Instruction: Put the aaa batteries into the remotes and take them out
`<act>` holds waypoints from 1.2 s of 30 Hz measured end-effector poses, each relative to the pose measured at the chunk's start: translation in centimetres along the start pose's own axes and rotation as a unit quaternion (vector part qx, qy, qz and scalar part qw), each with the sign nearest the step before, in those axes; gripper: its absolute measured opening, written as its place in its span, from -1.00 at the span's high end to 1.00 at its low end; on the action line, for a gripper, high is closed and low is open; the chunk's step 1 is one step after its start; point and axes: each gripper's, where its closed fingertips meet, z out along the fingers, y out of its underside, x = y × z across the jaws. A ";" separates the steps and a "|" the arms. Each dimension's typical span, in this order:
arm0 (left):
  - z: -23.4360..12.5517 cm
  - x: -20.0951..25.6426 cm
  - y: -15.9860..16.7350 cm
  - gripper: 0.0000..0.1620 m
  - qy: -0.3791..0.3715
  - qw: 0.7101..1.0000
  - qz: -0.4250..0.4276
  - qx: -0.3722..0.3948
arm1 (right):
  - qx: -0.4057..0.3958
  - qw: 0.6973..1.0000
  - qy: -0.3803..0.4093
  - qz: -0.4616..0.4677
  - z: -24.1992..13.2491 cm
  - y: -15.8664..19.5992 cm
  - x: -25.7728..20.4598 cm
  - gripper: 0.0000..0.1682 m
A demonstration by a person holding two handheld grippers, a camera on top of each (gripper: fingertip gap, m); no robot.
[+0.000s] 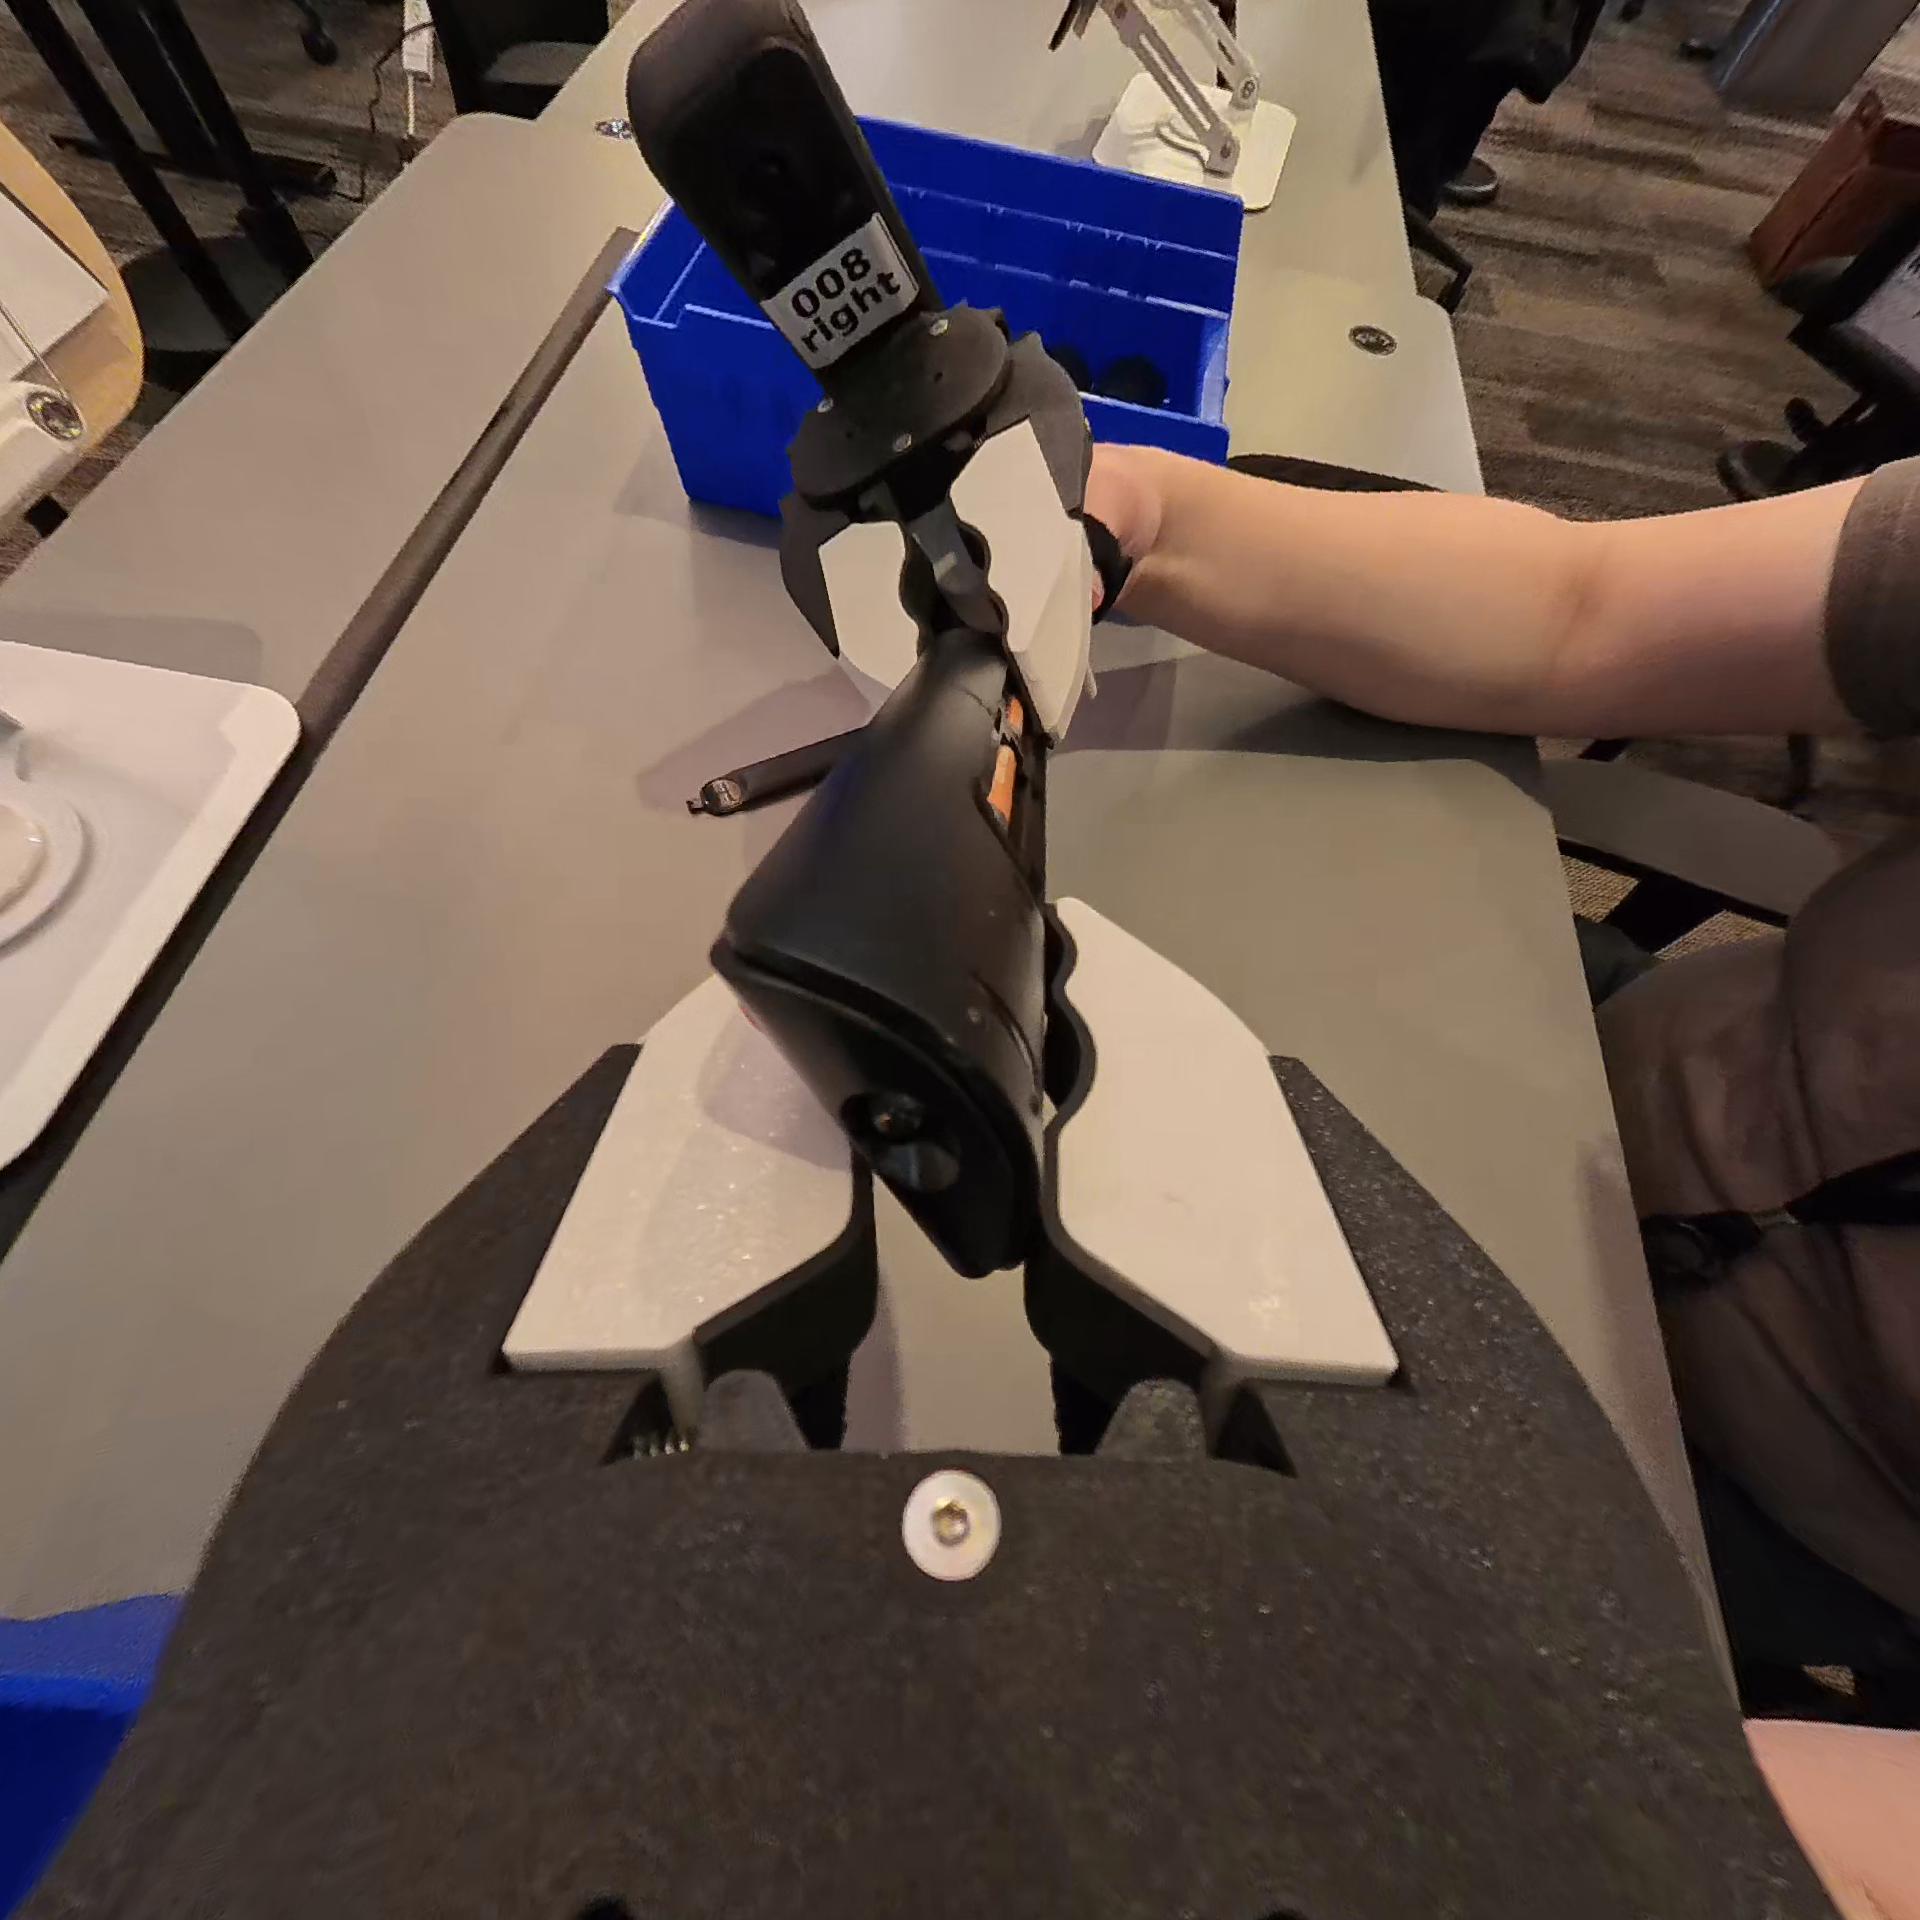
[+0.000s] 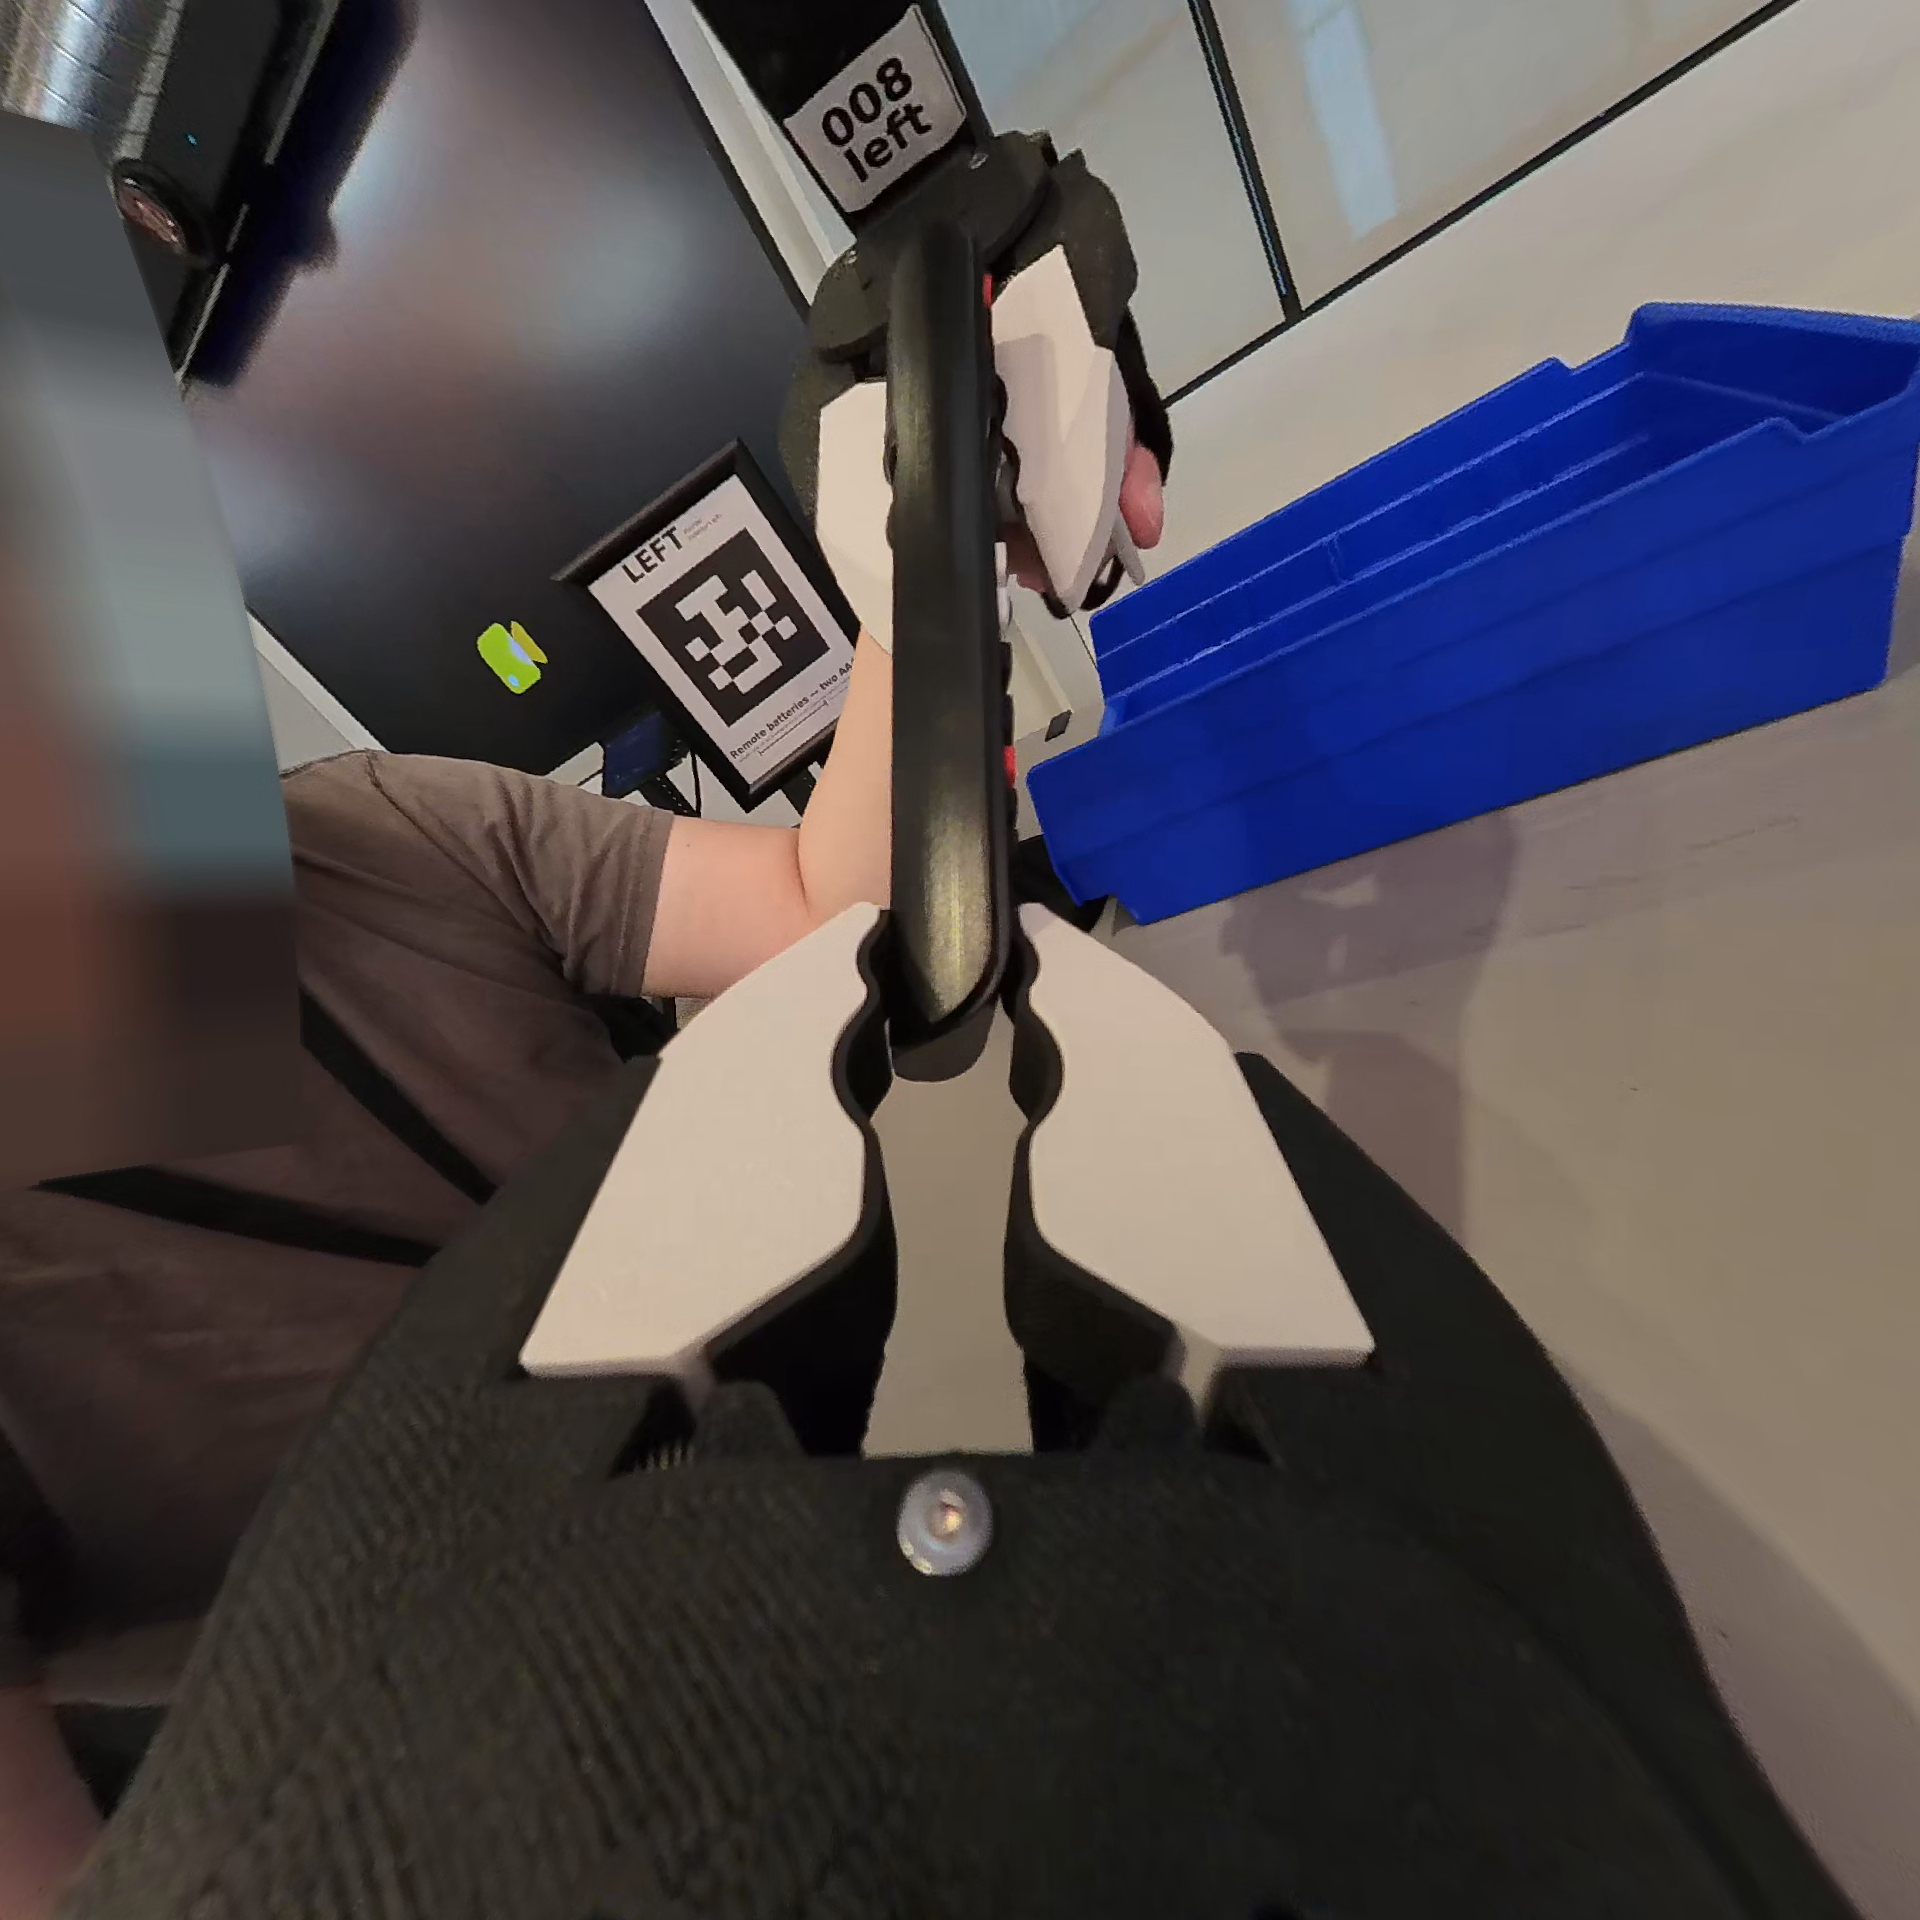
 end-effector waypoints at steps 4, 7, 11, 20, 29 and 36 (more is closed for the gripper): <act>0.1 0.0 0.1 0.64 0.000 1.000 -0.005 -0.004 | 0.003 1.000 -0.005 0.003 0.0 0.2 0.1 0.76; 0.2 -0.2 0.0 0.62 0.001 1.000 -0.013 0.002 | 0.009 1.000 -0.014 0.018 0.0 0.3 0.4 0.76; 0.5 -0.4 0.4 0.63 -0.006 1.000 -0.004 -0.006 | 0.014 0.999 -0.021 0.030 0.0 0.7 0.8 0.75; 1.3 -1.6 -0.4 0.67 -0.060 0.998 0.005 -0.011 | 0.094 0.993 -0.007 0.064 -1.7 -1.2 2.1 0.72; 0.7 -4.1 -0.2 0.67 -0.135 0.991 -0.014 -0.014 | 0.205 0.956 0.205 0.048 -4.3 -3.9 7.0 0.19; 1.1 -5.5 0.7 0.67 -0.203 0.977 -0.032 -0.058 | 0.227 0.923 0.293 0.105 -2.3 -3.4 7.8 0.11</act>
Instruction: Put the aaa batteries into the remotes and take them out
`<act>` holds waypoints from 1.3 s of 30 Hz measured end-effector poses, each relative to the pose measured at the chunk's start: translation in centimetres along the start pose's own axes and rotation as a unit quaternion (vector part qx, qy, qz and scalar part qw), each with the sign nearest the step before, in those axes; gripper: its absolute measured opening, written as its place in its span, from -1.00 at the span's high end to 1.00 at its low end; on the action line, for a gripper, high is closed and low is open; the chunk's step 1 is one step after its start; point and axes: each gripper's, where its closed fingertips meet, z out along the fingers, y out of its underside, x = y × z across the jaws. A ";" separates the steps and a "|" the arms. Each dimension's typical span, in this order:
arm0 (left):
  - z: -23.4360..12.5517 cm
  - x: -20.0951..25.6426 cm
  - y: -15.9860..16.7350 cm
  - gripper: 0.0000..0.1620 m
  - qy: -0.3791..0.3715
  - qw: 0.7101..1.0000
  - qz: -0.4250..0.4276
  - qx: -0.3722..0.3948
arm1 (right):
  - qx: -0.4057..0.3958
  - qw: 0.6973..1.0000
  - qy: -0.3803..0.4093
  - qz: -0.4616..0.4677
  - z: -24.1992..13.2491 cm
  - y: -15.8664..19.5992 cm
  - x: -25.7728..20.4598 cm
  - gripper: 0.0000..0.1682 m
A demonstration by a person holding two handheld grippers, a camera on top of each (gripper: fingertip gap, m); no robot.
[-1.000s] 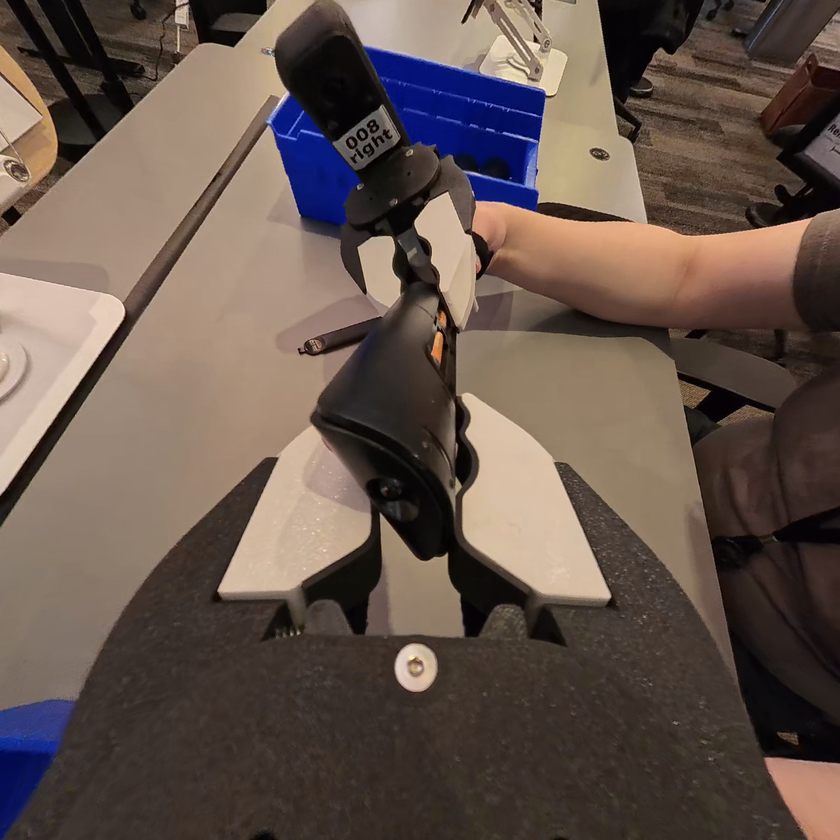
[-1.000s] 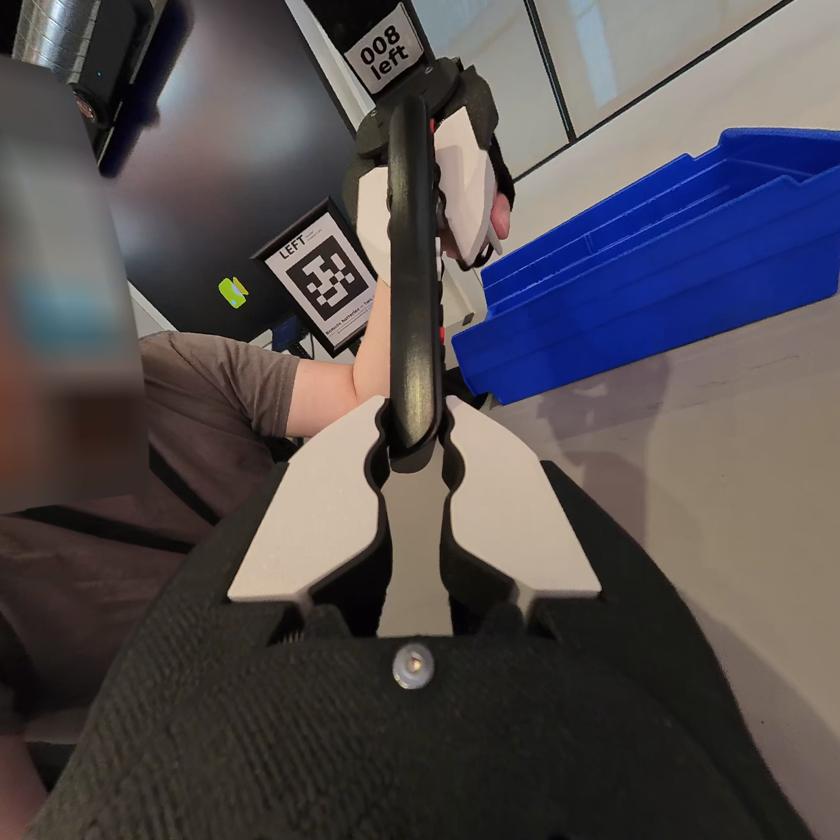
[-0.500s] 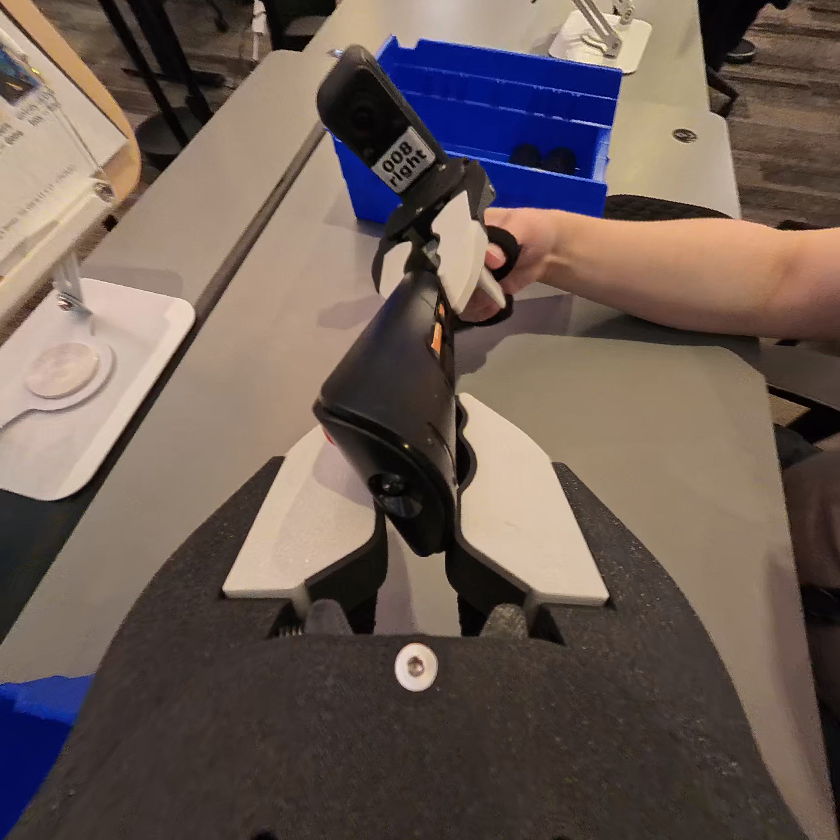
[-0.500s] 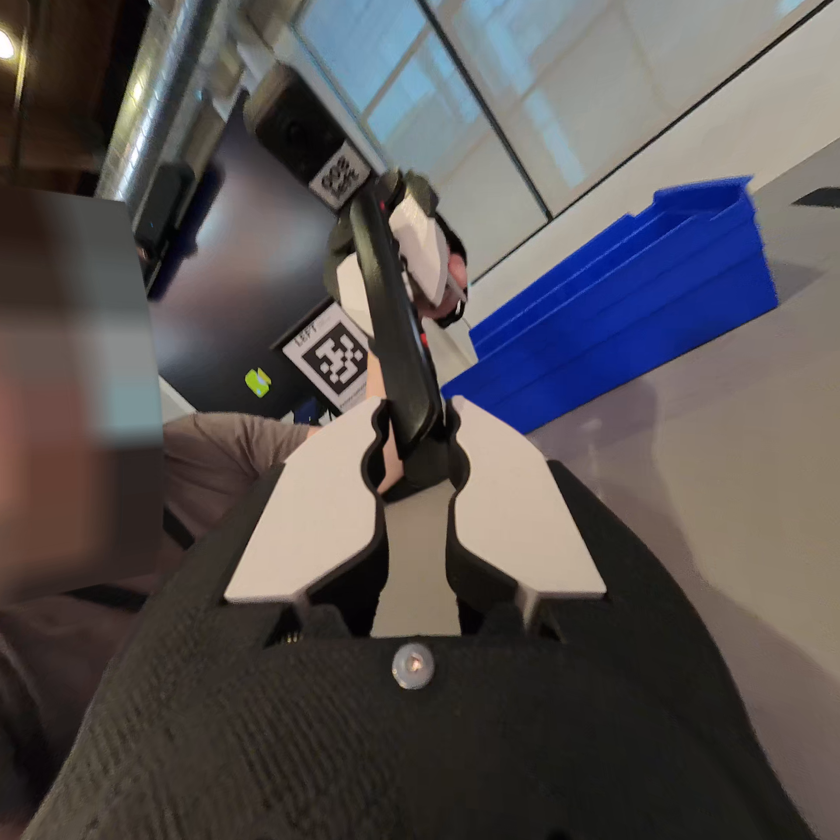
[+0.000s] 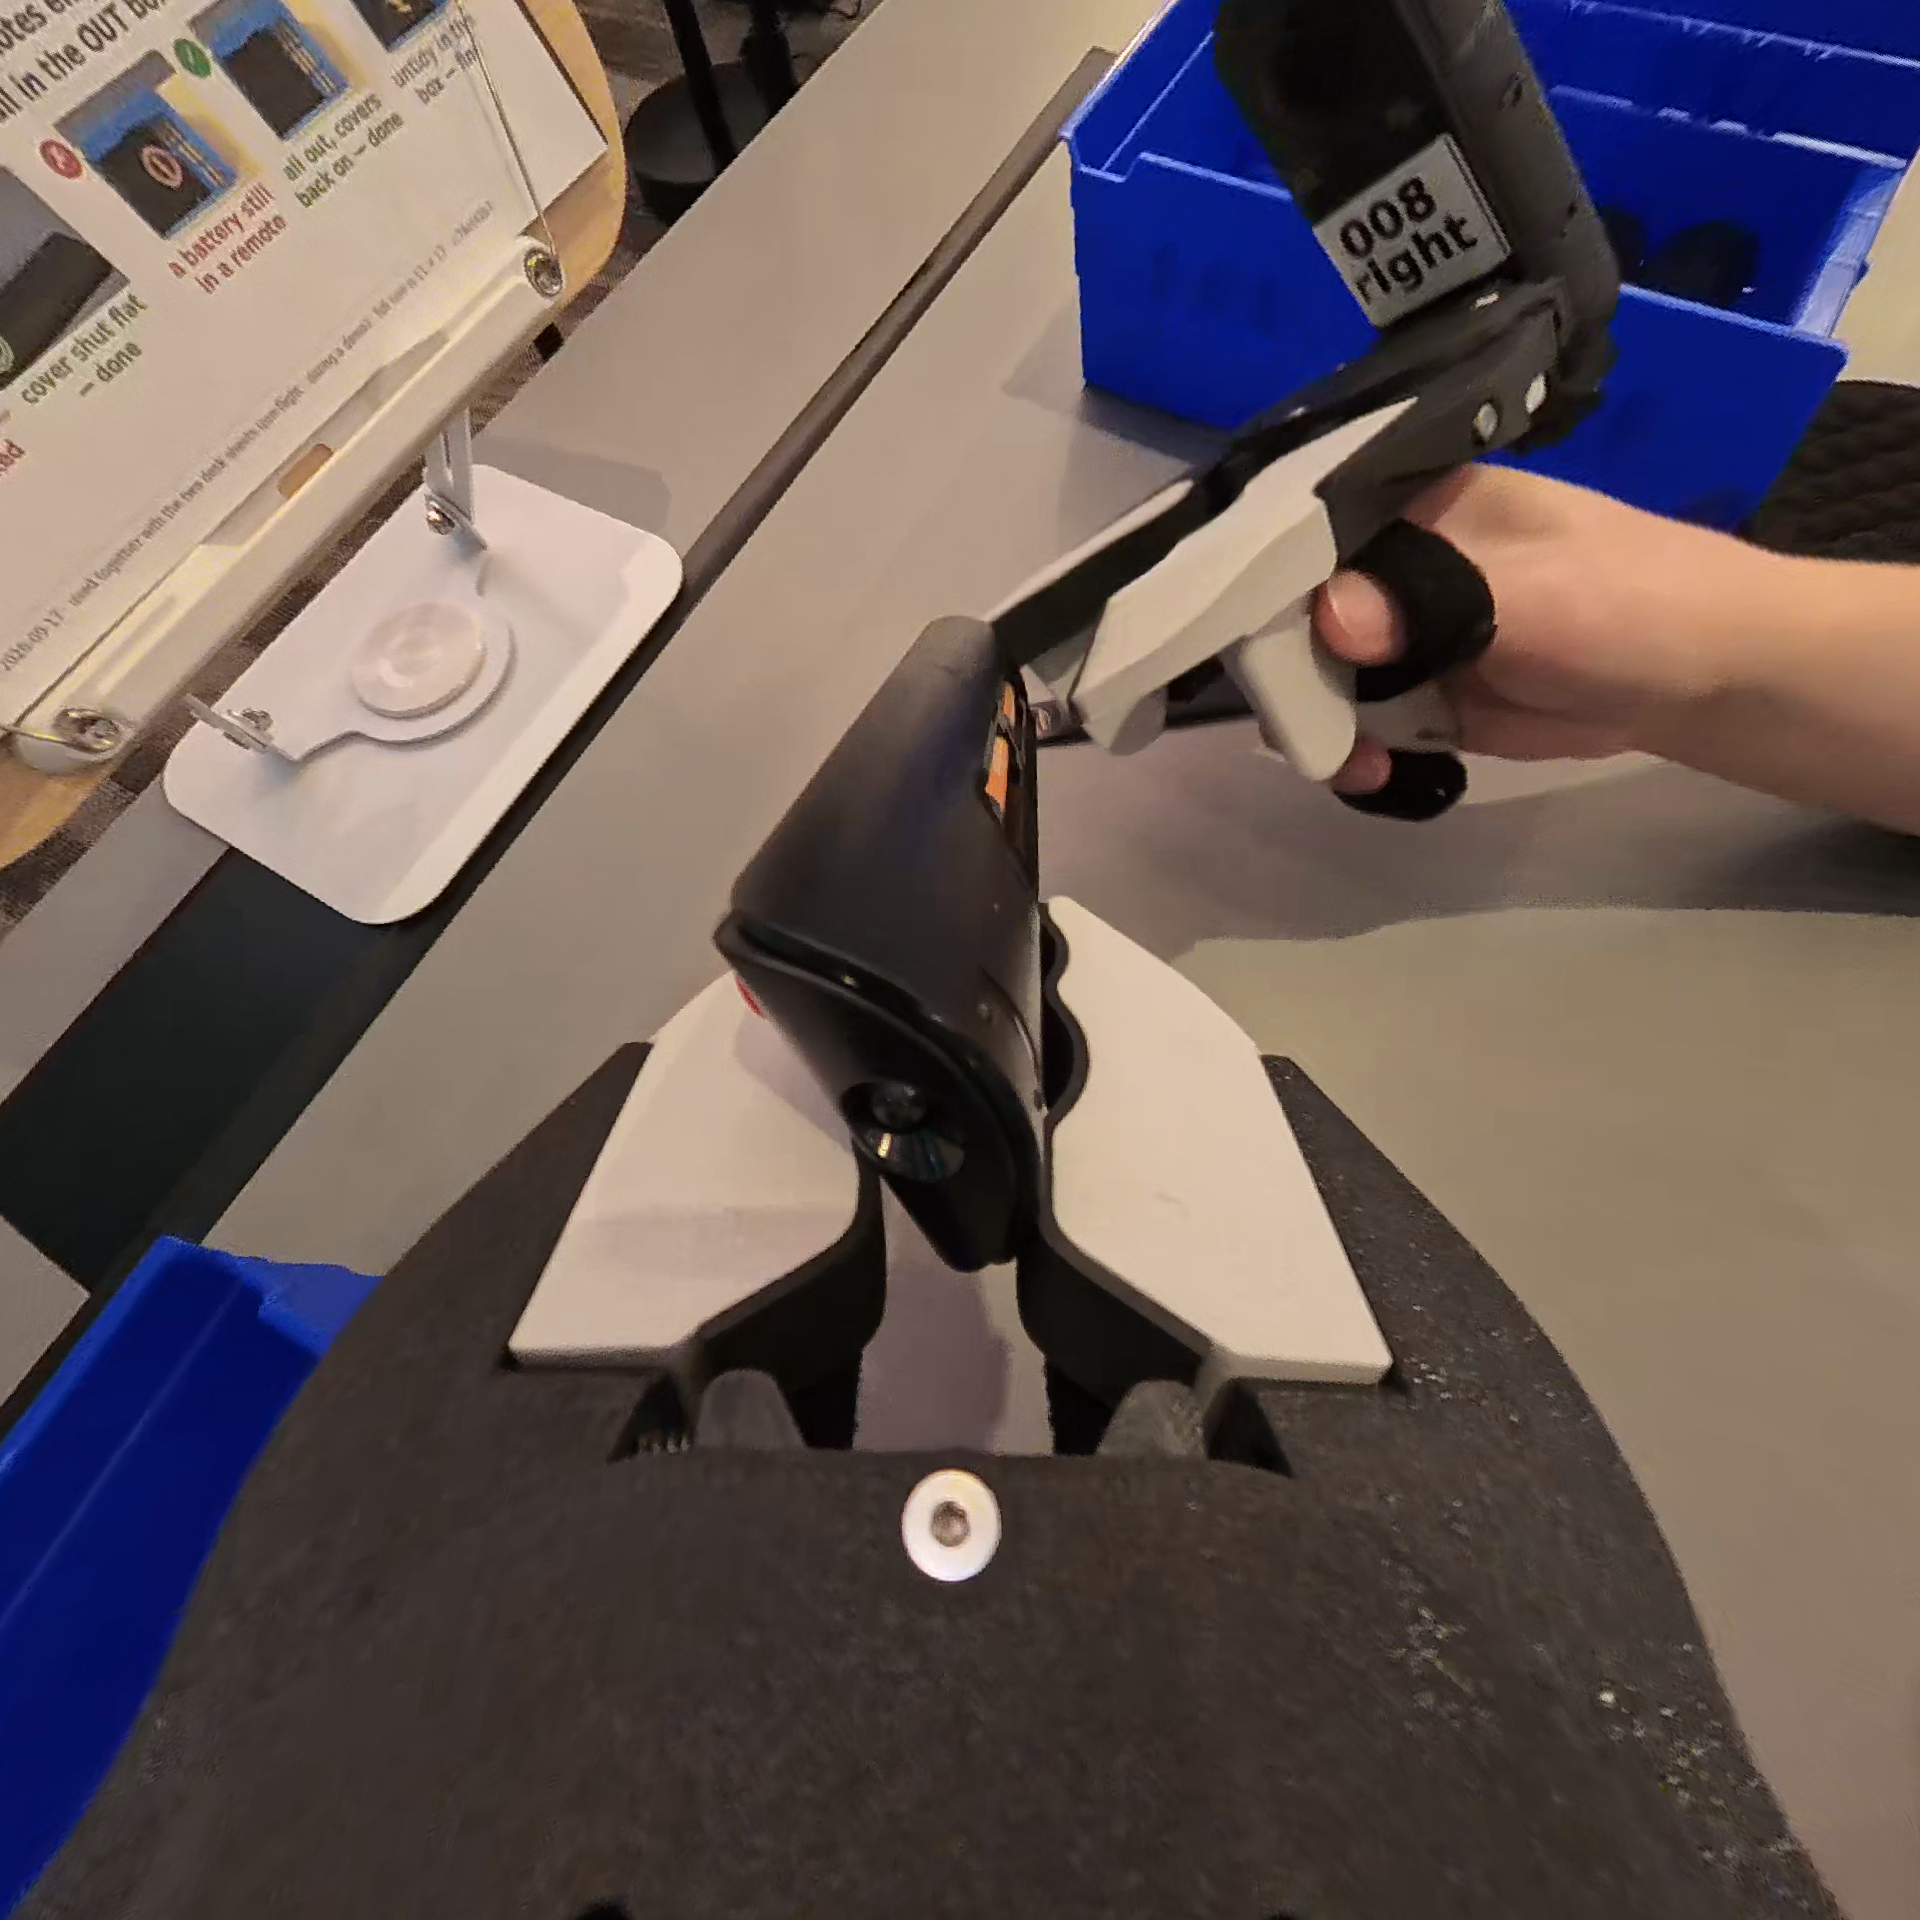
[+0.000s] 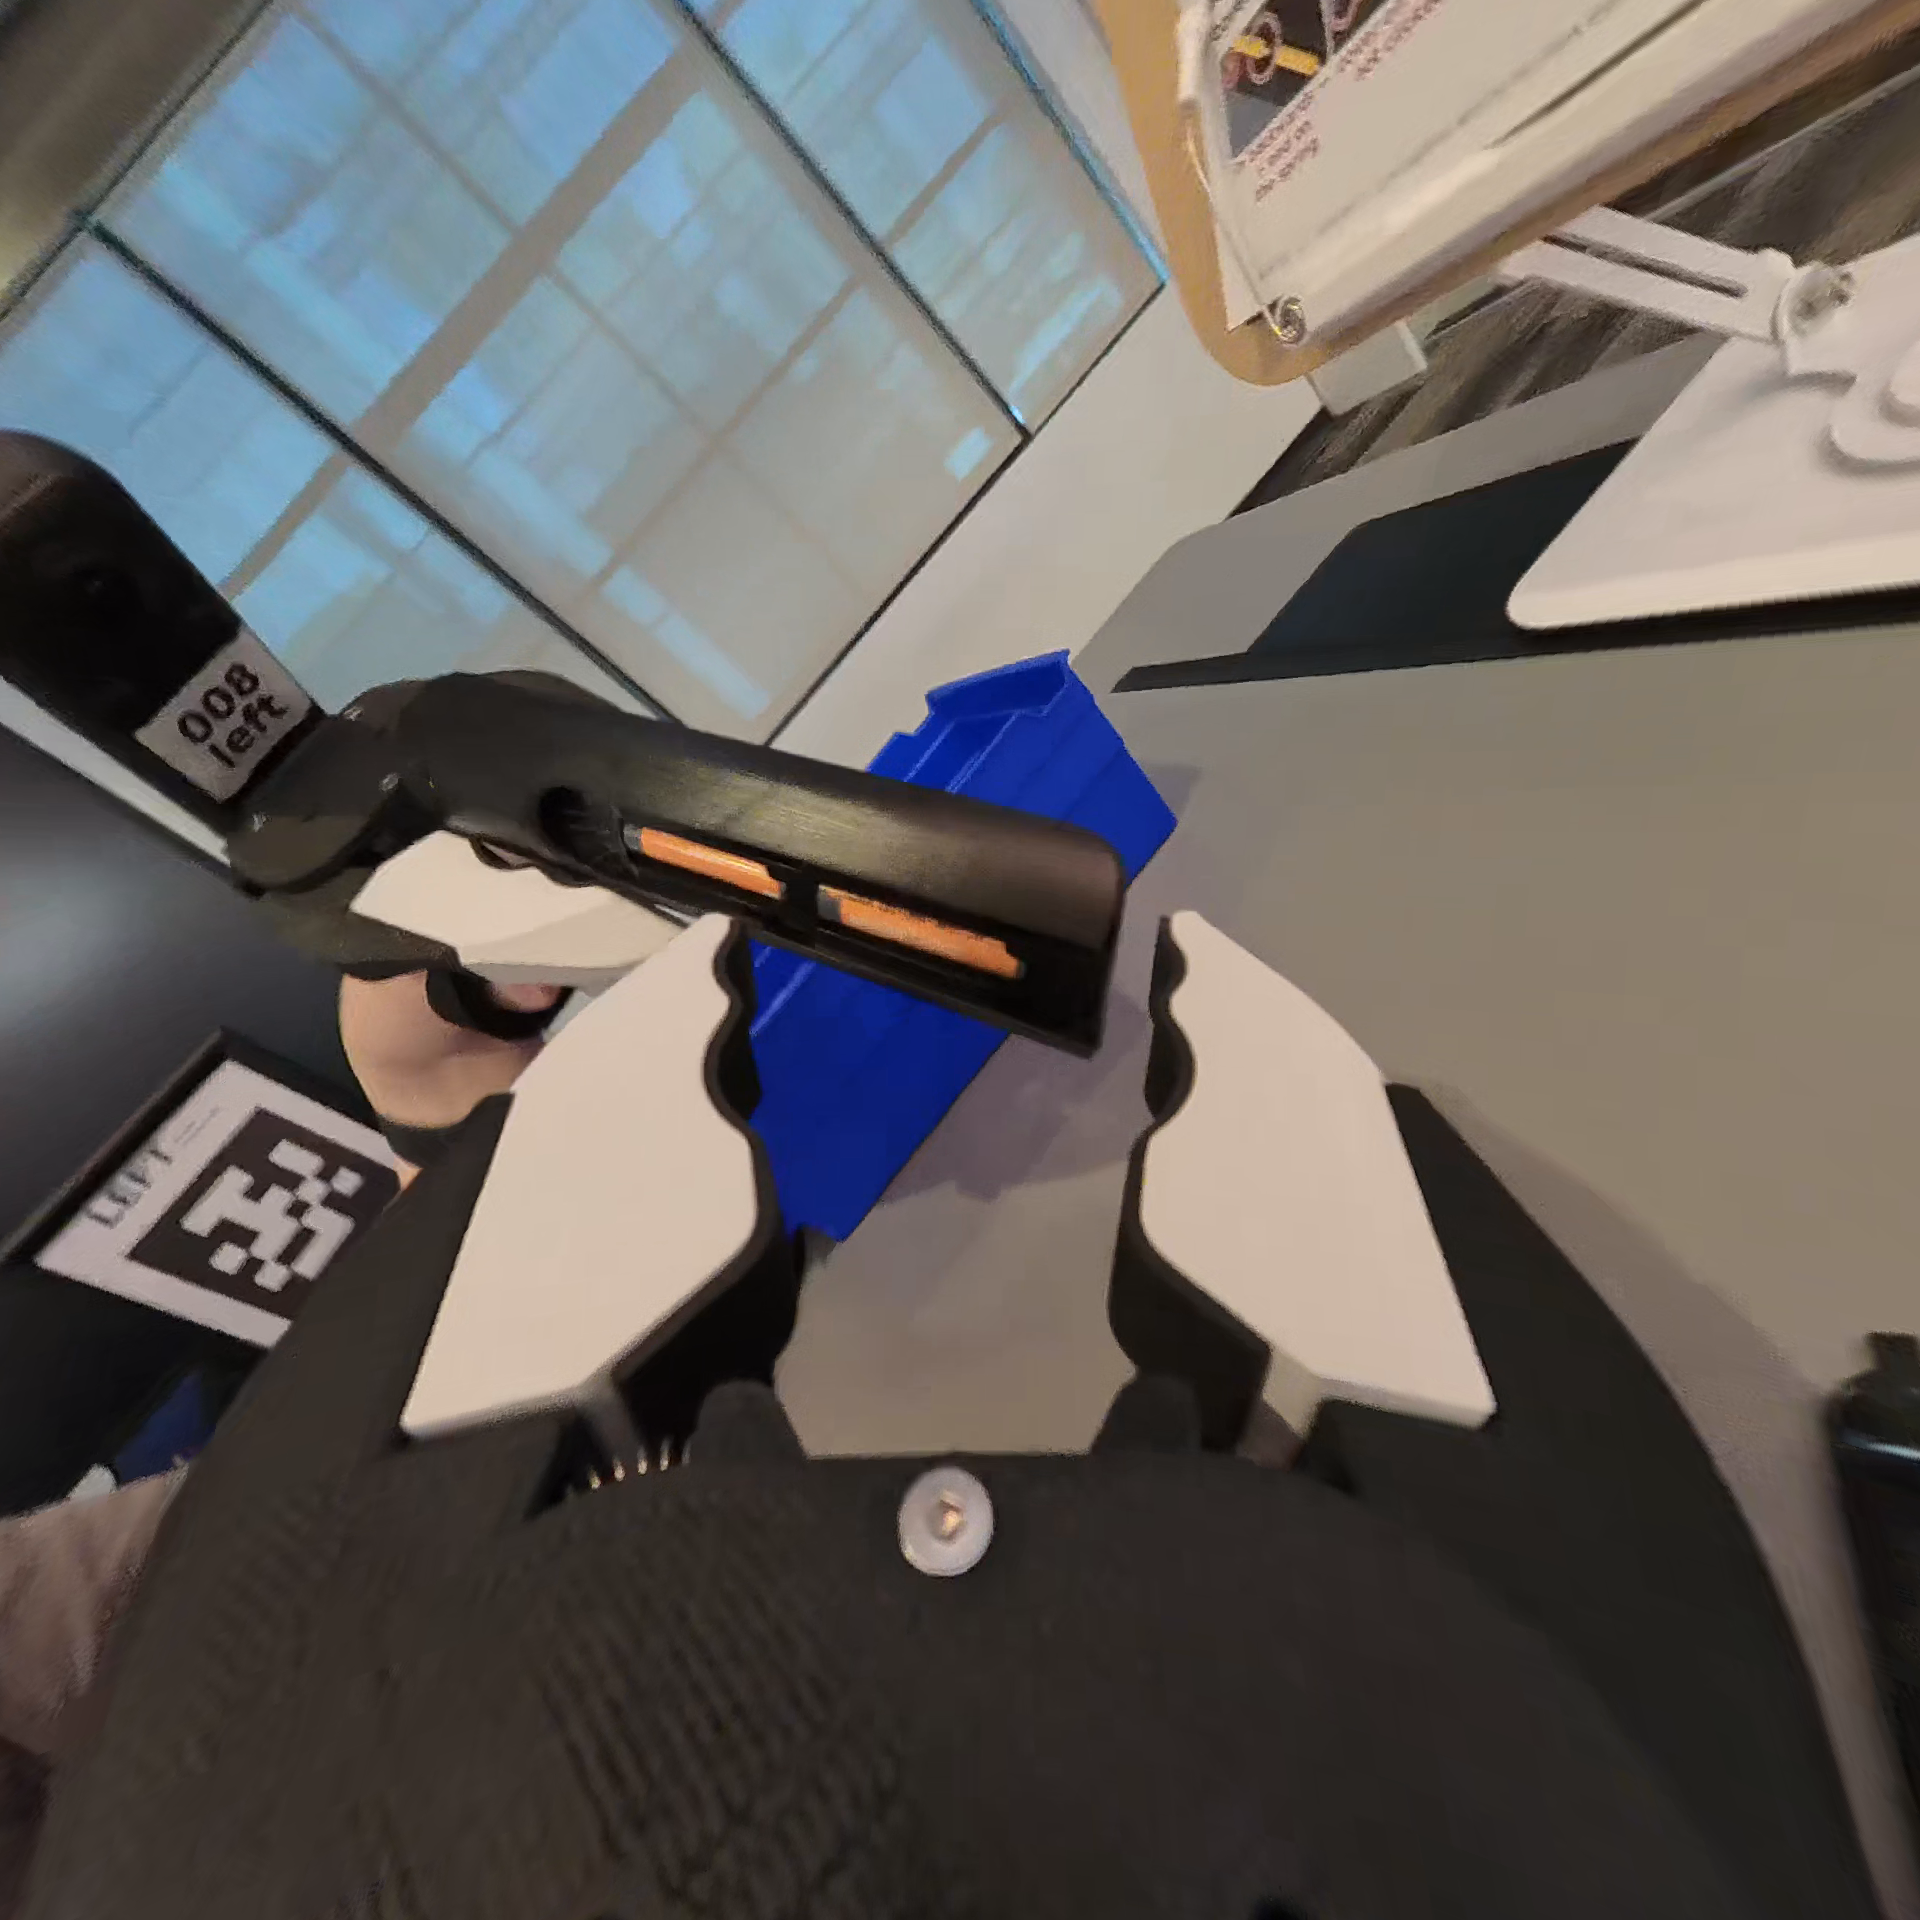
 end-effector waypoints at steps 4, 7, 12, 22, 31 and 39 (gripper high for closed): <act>0.9 0.6 -0.1 0.67 -0.004 1.000 -0.005 -0.008 | 0.040 0.999 0.024 0.014 -0.3 -0.2 0.7 0.14; 1.3 0.8 -0.2 0.67 -0.021 1.000 -0.004 -0.017 | 0.021 0.998 0.061 -0.020 -0.5 -0.1 1.3 0.15; 1.6 1.0 -0.7 0.67 -0.043 0.999 -0.011 -0.015 | 0.024 0.996 0.077 -0.024 -0.9 -0.5 1.4 0.14; 2.0 1.3 -1.0 0.67 -0.060 0.998 -0.010 -0.013 | 0.025 0.996 0.082 -0.026 -1.1 -0.9 1.2 0.01; 2.0 1.7 -1.5 0.68 -0.061 0.998 -0.008 -0.001 | 0.011 0.997 0.071 -0.016 -1.2 -0.8 1.1 0.02; 2.2 1.8 -1.4 0.68 -0.060 0.998 -0.006 -0.002 | 0.008 0.997 0.073 -0.033 -1.5 -1.1 1.2 0.03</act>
